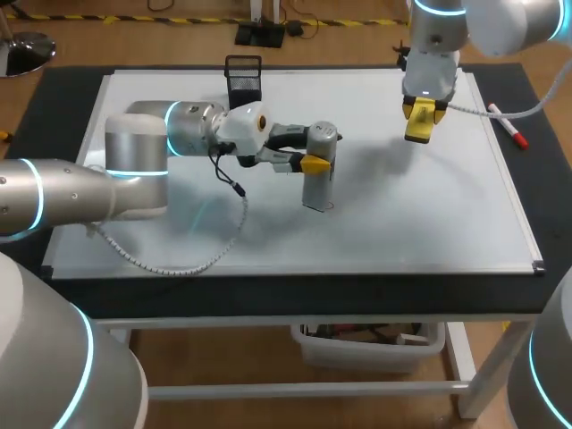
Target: Pick up the inspection probe, press it on each red-marked spot on the whiteboard one by one, put down the probe, pick up the eraser, and wipe off all the red marks.
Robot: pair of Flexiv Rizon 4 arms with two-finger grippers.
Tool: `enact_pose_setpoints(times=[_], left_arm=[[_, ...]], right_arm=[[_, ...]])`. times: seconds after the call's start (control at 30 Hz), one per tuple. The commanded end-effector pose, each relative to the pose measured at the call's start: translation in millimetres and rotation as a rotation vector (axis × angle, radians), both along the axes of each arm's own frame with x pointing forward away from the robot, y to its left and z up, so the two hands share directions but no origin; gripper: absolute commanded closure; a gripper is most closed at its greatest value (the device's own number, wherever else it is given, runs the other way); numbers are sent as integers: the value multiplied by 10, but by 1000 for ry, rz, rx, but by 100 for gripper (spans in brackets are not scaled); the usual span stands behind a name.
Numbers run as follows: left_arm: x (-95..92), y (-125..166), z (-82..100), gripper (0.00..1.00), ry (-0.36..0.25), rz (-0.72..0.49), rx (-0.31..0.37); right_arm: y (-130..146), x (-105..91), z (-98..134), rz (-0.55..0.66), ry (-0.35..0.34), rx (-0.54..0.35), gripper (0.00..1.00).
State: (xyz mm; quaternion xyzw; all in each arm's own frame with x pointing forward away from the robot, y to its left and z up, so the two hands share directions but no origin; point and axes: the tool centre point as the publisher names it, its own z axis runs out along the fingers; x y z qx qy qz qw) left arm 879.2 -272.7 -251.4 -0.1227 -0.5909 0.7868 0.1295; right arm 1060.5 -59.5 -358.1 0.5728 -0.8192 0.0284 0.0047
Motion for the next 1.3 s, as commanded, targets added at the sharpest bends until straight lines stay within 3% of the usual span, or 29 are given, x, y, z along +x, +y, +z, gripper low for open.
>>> enact_pose_setpoints(times=[0.03, 0.97, 1.3], left_arm=[[88, -81, -39, 100, 2, -5, -3], [288, -152, -265, 100, 32, 27, 57], [297, -103, -274, 100, -11, 40, 116]], right_arm=[[-8, 2, 10, 2, -1, -3, 100], [-8, 2, 10, 2, -1, -3, 100], [-8, 2, 10, 2, -1, -3, 100]])
